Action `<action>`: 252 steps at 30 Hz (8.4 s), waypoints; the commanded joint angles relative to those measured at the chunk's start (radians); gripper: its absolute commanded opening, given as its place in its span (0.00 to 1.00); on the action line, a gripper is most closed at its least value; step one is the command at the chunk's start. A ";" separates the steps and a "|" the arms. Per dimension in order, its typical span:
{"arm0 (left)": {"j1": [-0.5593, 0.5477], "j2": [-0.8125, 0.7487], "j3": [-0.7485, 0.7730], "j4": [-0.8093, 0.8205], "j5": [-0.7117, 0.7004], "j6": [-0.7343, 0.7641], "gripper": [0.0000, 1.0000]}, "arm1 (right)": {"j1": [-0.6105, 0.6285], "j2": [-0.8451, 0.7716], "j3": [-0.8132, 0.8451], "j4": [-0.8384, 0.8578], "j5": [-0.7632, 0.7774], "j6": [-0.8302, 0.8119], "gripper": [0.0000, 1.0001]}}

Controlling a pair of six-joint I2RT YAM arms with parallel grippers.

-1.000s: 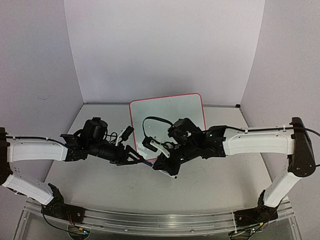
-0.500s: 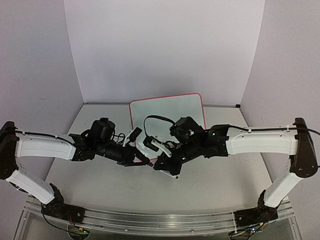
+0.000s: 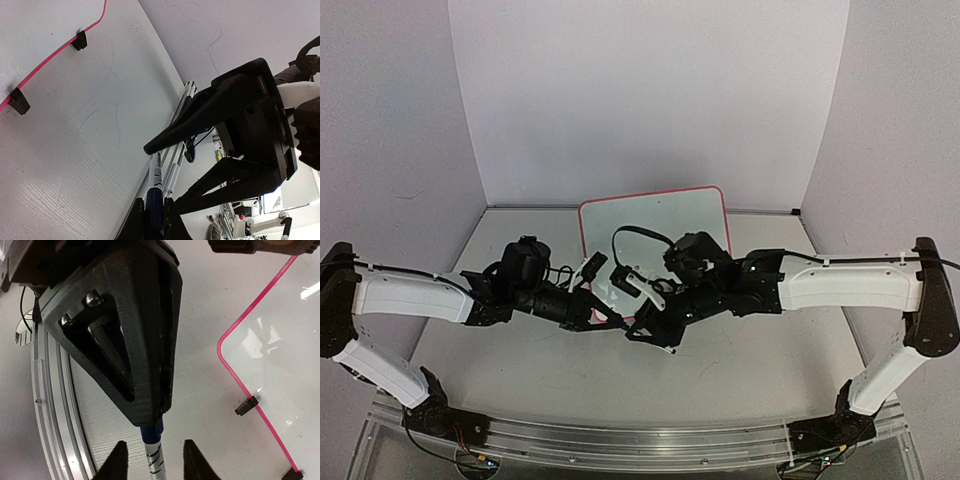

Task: Write a sentence on the whiteboard
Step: Pass from the right arm to the left, then open the pen cap from the whiteboard marker, then place the pen cap at the center of the board, then hold the whiteboard at the center of the board.

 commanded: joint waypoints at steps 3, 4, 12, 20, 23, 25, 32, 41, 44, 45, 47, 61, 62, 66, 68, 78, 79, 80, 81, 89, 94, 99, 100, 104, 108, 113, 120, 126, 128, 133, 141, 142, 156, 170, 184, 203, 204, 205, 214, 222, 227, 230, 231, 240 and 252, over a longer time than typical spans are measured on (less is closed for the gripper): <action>-0.001 -0.100 -0.133 0.317 -0.174 -0.149 0.00 | -0.082 -0.132 -0.127 0.241 -0.006 0.268 0.84; -0.001 -0.106 -0.154 0.383 -0.186 -0.165 0.00 | -0.104 -0.145 -0.156 0.297 -0.045 0.314 0.86; -0.001 -0.078 -0.243 0.822 -0.226 -0.280 0.00 | -0.210 -0.177 -0.329 0.733 -0.340 0.621 0.92; -0.001 -0.091 -0.265 0.899 -0.222 -0.291 0.00 | -0.214 -0.139 -0.351 0.990 -0.520 0.815 0.89; -0.001 -0.111 -0.271 0.888 -0.223 -0.282 0.00 | -0.214 -0.133 -0.350 1.020 -0.549 0.849 0.86; 0.000 -0.131 -0.262 0.829 -0.225 -0.263 0.00 | -0.214 -0.133 -0.346 1.024 -0.558 0.859 0.84; -0.001 -0.150 -0.234 0.753 -0.217 -0.233 0.00 | -0.214 -0.114 -0.332 1.028 -0.584 0.871 0.78; -0.003 -0.113 -0.211 0.724 -0.197 -0.235 0.00 | -0.203 -0.102 -0.320 1.026 -0.595 0.862 0.71; -0.002 -0.101 -0.202 0.721 -0.189 -0.236 0.00 | -0.201 -0.099 -0.318 1.025 -0.596 0.862 0.69; -0.003 -0.098 -0.201 0.723 -0.189 -0.237 0.00 | -0.200 -0.099 -0.317 1.026 -0.596 0.861 0.68; -0.003 -0.090 -0.200 0.728 -0.189 -0.238 0.00 | -0.199 -0.097 -0.316 1.024 -0.598 0.861 0.67; -0.020 -0.052 -0.181 0.725 -0.162 -0.241 0.00 | -0.193 -0.092 -0.305 1.024 -0.575 0.856 0.55; -0.023 -0.051 -0.183 0.724 -0.162 -0.241 0.00 | -0.194 -0.090 -0.305 1.025 -0.572 0.856 0.53; -0.027 -0.052 -0.185 0.725 -0.166 -0.243 0.00 | -0.194 -0.088 -0.306 1.026 -0.556 0.855 0.46; -0.030 -0.051 -0.188 0.723 -0.166 -0.242 0.00 | -0.194 -0.088 -0.306 1.026 -0.549 0.857 0.41; -0.036 -0.043 -0.189 0.726 -0.165 -0.240 0.00 | -0.194 -0.082 -0.309 1.026 -0.520 0.860 0.07; -0.036 -0.043 -0.190 0.727 -0.166 -0.240 0.00 | -0.194 -0.082 -0.312 1.025 -0.513 0.861 0.02; -0.036 -0.044 -0.193 0.732 -0.169 -0.240 0.00 | -0.195 -0.083 -0.315 1.026 -0.503 0.862 0.00; -0.035 -0.048 -0.199 0.739 -0.177 -0.241 0.00 | -0.194 -0.085 -0.319 1.026 -0.495 0.862 0.00; -0.009 -0.188 -0.246 0.708 -0.304 -0.216 0.00 | -0.250 -0.145 -0.415 1.048 -0.479 0.873 0.00; 0.088 -0.316 -0.263 0.604 -0.309 -0.223 0.00 | -0.309 -0.210 -0.474 1.049 -0.519 0.875 0.00; 0.137 -0.417 -0.296 0.431 -0.286 -0.198 0.00 | -0.339 -0.269 -0.506 1.047 -0.550 0.867 0.00; 0.137 -0.427 -0.287 0.343 -0.279 -0.171 0.00 | -0.339 -0.278 -0.507 1.043 -0.552 0.863 0.00; 0.137 -0.436 -0.258 -0.058 -0.303 -0.068 0.00 | -0.339 -0.313 -0.492 0.911 -0.525 0.780 0.00; 0.137 -0.425 -0.291 -0.233 -0.344 -0.075 0.00 | -0.324 -0.384 -0.470 0.673 -0.421 0.638 0.00; 0.136 -0.349 -0.316 -0.252 -0.339 -0.101 0.00 | -0.309 -0.419 -0.455 0.568 -0.359 0.582 0.00; 0.136 -0.184 -0.288 -0.225 -0.366 -0.129 0.00 | -0.250 -0.352 -0.411 0.492 -0.276 0.539 0.00; 0.131 -0.093 -0.283 -0.197 -0.368 -0.146 0.01 | -0.182 -0.333 -0.394 0.468 -0.187 0.518 0.00; 0.131 -0.078 -0.282 -0.195 -0.371 -0.149 0.04 | -0.182 -0.333 -0.393 0.467 -0.183 0.521 0.00; 0.129 -0.078 -0.286 -0.204 -0.389 -0.152 0.15 | -0.181 -0.335 -0.399 0.467 -0.150 0.533 0.00; 0.130 -0.100 -0.287 -0.248 -0.415 -0.145 0.41 | -0.182 -0.334 -0.397 0.466 -0.120 0.524 0.00; 0.130 -0.100 -0.283 -0.256 -0.416 -0.141 0.44 | -0.182 -0.334 -0.396 0.466 -0.116 0.521 0.00; 0.158 -0.181 -0.123 -0.491 -0.433 0.002 0.82 | -0.182 -0.325 -0.343 0.439 -0.059 0.482 0.00; 0.495 0.115 0.516 -0.657 0.127 0.412 0.86 | -0.238 -0.080 -0.066 0.421 -0.121 0.489 0.00; 0.550 0.405 0.770 -0.625 0.214 0.610 0.74 | -0.306 0.228 0.247 0.451 -0.217 0.498 0.00; 0.548 0.493 0.821 -0.634 0.275 0.702 0.11 | -0.308 0.339 0.367 0.493 -0.164 0.500 0.00; 0.548 0.493 0.819 -0.633 0.279 0.706 0.10 | -0.308 0.345 0.373 0.494 -0.160 0.501 0.00; 0.547 0.494 0.818 -0.631 0.283 0.708 0.10 | -0.310 0.351 0.380 0.494 -0.156 0.501 0.00; 0.548 0.496 0.814 -0.600 0.329 0.704 0.17 | -0.316 0.388 0.426 0.512 -0.145 0.514 0.00; 0.543 0.500 0.807 -0.581 0.348 0.702 0.11 | -0.319 0.397 0.423 0.538 -0.135 0.531 0.00; 0.539 0.509 0.812 -0.604 0.341 0.731 0.00 | -0.320 0.402 0.427 0.552 -0.131 0.535 0.00; 0.539 0.514 0.812 -0.628 0.333 0.773 0.00 | -0.322 0.404 0.427 0.560 -0.129 0.538 0.00; 0.539 0.515 0.811 -0.636 0.330 0.786 0.00 | -0.322 0.403 0.426 0.564 -0.128 0.541 0.00; 0.537 0.511 0.800 -0.670 0.326 0.853 0.00 | -0.331 0.429 0.443 0.594 -0.146 0.568 0.00; 0.536 0.503 0.801 -0.687 0.323 0.872 0.00 | -0.335 0.471 0.477 0.598 -0.135 0.583 0.00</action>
